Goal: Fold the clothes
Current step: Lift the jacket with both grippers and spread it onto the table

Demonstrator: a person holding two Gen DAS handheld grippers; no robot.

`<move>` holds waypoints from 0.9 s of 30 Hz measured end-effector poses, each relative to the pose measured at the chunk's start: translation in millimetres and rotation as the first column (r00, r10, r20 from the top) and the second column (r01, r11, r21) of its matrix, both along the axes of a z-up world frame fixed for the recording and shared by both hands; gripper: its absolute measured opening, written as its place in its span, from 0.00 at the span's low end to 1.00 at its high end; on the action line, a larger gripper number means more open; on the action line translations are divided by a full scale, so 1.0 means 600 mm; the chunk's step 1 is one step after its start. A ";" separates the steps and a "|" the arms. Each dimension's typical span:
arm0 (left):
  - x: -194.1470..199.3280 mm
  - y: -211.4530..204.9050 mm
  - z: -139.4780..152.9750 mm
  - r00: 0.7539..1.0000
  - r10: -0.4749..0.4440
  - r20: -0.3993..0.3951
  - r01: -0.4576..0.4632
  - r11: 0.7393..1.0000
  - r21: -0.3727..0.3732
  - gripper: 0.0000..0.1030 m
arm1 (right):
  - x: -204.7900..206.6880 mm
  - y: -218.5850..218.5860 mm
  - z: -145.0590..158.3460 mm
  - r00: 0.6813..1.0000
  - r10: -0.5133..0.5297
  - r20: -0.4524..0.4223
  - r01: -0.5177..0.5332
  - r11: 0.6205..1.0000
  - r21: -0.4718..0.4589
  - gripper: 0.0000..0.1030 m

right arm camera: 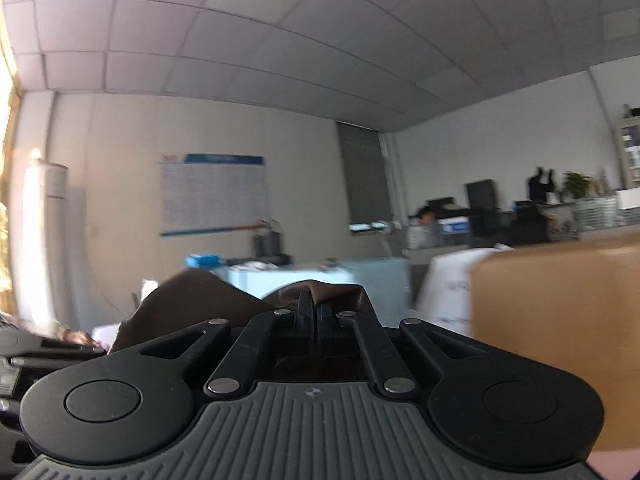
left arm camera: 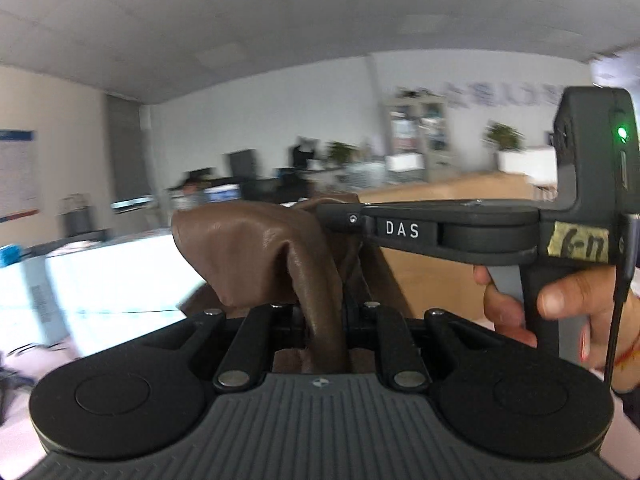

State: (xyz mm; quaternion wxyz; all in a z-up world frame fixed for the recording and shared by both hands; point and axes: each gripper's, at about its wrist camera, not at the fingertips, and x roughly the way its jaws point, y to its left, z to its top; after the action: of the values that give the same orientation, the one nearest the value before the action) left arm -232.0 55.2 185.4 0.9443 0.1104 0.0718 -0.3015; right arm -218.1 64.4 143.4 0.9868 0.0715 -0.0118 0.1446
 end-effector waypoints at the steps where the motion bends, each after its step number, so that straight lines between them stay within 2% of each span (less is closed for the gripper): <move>1: -0.004 -0.018 -0.009 0.999 -0.039 -0.029 0.040 0.999 0.005 0.12 | -0.018 -0.024 -0.014 1.000 -0.022 -0.019 0.022 1.000 -0.001 0.02; 4: -0.025 -0.076 -0.045 0.978 -0.176 -0.114 0.182 0.982 0.045 0.12 | -0.070 -0.086 -0.060 0.994 -0.072 -0.077 0.071 0.997 -0.018 0.01; 7: -0.050 -0.133 -0.086 0.951 -0.268 -0.155 0.285 0.953 0.103 0.12 | -0.111 -0.127 -0.104 0.982 -0.148 -0.120 0.143 0.988 -0.048 0.01; 10: -0.051 -0.184 -0.118 0.928 -0.309 -0.210 0.342 0.929 0.144 0.12 | -0.139 -0.163 -0.150 0.949 -0.258 -0.179 0.251 0.966 -0.061 0.01; 13: -0.056 -0.230 -0.146 0.897 -0.345 -0.277 0.397 0.904 0.159 0.12 | -0.148 -0.195 -0.186 0.921 -0.310 -0.234 0.307 0.950 -0.052 0.01; 15: -0.059 -0.250 -0.160 0.884 -0.358 -0.302 0.419 0.892 0.171 0.16 | -0.150 -0.209 -0.207 0.902 -0.341 -0.264 0.338 0.939 -0.061 0.01; 16: -0.059 -0.261 -0.170 0.873 -0.367 -0.322 0.435 0.883 0.174 0.22 | -0.148 -0.216 -0.219 0.888 -0.363 -0.284 0.358 0.931 -0.070 0.01; 17: -0.057 -0.270 -0.180 0.863 -0.372 -0.342 0.448 0.877 0.175 0.37 | -0.147 -0.220 -0.229 0.878 -0.375 -0.298 0.371 0.926 -0.074 0.01; 18: -0.057 -0.275 -0.187 0.858 -0.371 -0.355 0.450 0.876 0.174 0.48 | -0.143 -0.227 -0.241 0.863 -0.391 -0.320 0.387 0.919 -0.079 0.01; 19: -0.051 -0.278 -0.197 0.861 -0.357 -0.362 0.437 0.884 0.166 0.67 | -0.138 -0.234 -0.251 0.848 -0.405 -0.341 0.400 0.912 -0.089 0.01; 20: -0.051 -0.275 -0.206 0.871 -0.344 -0.352 0.418 0.894 0.161 0.78 | -0.135 -0.238 -0.258 0.838 -0.414 -0.355 0.407 0.908 -0.098 0.01; 23: -0.064 -0.254 -0.216 0.901 -0.319 -0.295 0.383 0.903 0.192 0.79 | -0.118 -0.242 -0.280 0.811 -0.432 -0.395 0.415 0.900 -0.133 0.01; 25: -0.081 -0.230 -0.209 0.897 -0.336 -0.286 0.400 0.893 0.208 0.79 | -0.093 -0.242 -0.298 0.785 -0.441 -0.434 0.409 0.896 -0.171 0.02; 27: -0.080 -0.200 -0.183 0.894 -0.361 -0.266 0.414 0.893 0.178 0.81 | -0.075 -0.245 -0.310 0.760 -0.445 -0.474 0.403 0.894 -0.196 0.05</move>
State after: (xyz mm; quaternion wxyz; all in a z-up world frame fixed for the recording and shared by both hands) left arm -280.0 -65.1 75.6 0.8309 0.1963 0.1897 -0.4849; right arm -263.1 -82.6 -42.4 0.9635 0.0619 0.2379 -0.1060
